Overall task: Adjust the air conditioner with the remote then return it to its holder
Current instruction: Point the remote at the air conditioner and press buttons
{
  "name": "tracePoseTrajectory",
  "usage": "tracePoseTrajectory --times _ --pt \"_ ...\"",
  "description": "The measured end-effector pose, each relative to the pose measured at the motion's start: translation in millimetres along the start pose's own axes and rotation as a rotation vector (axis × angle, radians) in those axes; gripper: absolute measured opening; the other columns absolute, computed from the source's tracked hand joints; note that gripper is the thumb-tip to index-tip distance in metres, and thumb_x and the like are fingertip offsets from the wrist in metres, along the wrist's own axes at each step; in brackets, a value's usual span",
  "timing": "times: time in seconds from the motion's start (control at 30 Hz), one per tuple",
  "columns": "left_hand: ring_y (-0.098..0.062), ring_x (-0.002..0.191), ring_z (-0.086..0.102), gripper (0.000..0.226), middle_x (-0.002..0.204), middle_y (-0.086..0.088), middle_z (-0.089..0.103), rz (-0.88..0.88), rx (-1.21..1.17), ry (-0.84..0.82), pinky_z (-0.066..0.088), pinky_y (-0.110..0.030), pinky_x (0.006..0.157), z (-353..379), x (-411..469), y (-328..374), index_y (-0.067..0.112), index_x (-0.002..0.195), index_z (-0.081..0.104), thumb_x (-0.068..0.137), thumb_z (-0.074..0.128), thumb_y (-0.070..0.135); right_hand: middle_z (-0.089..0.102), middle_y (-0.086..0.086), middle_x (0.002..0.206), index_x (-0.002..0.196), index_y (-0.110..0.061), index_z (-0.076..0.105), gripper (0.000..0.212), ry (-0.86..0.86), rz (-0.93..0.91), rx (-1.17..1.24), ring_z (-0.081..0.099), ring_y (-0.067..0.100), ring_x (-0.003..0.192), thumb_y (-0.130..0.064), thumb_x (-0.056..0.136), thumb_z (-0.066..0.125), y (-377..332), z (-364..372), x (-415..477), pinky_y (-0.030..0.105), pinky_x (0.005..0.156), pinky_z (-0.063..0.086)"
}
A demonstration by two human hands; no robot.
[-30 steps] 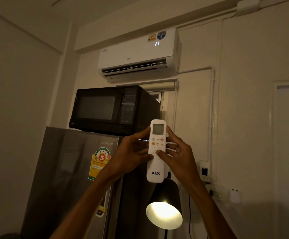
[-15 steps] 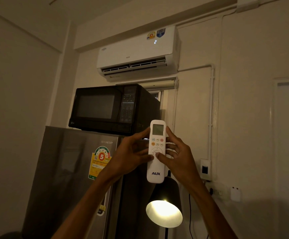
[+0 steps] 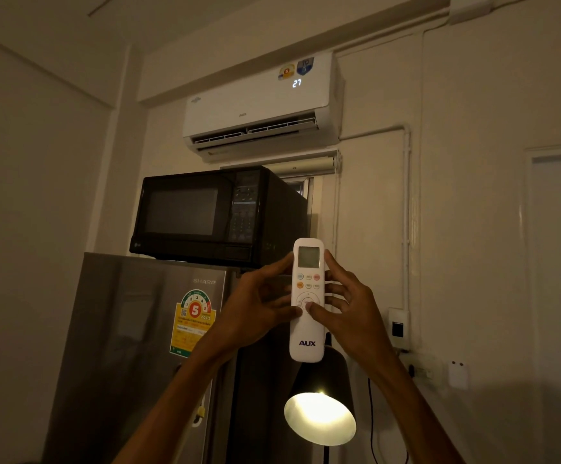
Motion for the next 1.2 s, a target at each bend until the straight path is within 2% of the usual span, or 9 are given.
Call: tracePoseTrajectory --times 0.2,0.47,0.63,0.8,1.0,1.2 --pt "-0.019 0.117 0.059 0.079 0.13 -0.001 0.055 0.001 -0.003 -0.003 0.057 -0.023 0.085 0.8 1.3 0.3 0.028 0.139 0.036 0.076 0.067 -0.008 0.053 0.0 0.119 0.128 -0.037 0.032 0.072 0.007 -0.013 -0.009 0.058 0.013 0.107 -0.006 0.075 0.071 -1.7 -2.2 -0.1 0.014 0.076 0.053" --pt "-0.019 0.118 0.058 0.079 0.13 -0.003 0.055 -0.002 -0.005 -0.004 0.056 -0.024 0.088 1.2 2.7 0.5 0.028 0.14 0.036 0.076 0.067 -0.008 0.052 -0.001 0.118 0.129 -0.035 0.031 0.073 0.015 -0.01 -0.022 0.057 0.012 0.107 -0.006 0.075 0.071 -1.2 -1.7 1.0 0.008 0.072 0.052" --pt "-0.02 0.118 0.058 0.08 0.131 -0.002 0.055 0.0 -0.009 -0.004 0.056 -0.032 0.091 -0.5 1.6 1.4 0.028 0.14 0.036 0.076 0.067 -0.008 0.051 -0.001 0.118 0.128 -0.038 0.03 0.074 0.015 -0.014 -0.026 0.056 0.011 0.107 -0.006 0.075 0.07 -3.5 -0.4 0.4 0.008 0.072 0.051" --pt "-0.02 0.119 0.058 0.079 0.13 -0.002 0.055 -0.006 -0.006 -0.005 0.056 -0.031 0.09 -1.5 -0.4 2.0 0.028 0.139 0.037 0.076 0.067 -0.008 0.052 -0.001 0.118 0.129 -0.037 0.03 0.074 0.016 -0.009 -0.026 0.056 0.012 0.107 -0.006 0.075 0.07 -4.0 1.1 -1.3 0.011 0.072 0.052" --pt "-0.018 0.118 0.058 0.08 0.129 0.001 0.056 -0.006 0.003 -0.001 0.055 -0.036 0.093 -2.1 -0.4 4.3 0.029 0.14 0.036 0.076 0.067 -0.008 0.051 -0.003 0.117 0.128 -0.037 0.031 0.072 0.02 -0.007 -0.029 0.056 0.01 0.105 -0.007 0.075 0.071 -5.5 1.2 -0.6 0.008 0.071 0.051" --pt "-0.016 0.117 0.059 0.08 0.127 0.003 0.057 0.001 -0.007 -0.006 0.056 -0.034 0.091 -1.1 0.1 6.6 0.026 0.14 0.036 0.076 0.067 -0.009 0.052 -0.001 0.118 0.13 -0.035 0.031 0.073 0.021 -0.009 -0.024 0.057 0.01 0.104 -0.006 0.075 0.07 -9.1 -1.3 -2.4 0.008 0.071 0.052"
Point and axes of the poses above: each hand's wrist, its own x-axis towards the middle knuckle, its own z-axis out of the palm, y = z × x, the point moved 4 cm from there along x, towards the middle knuckle
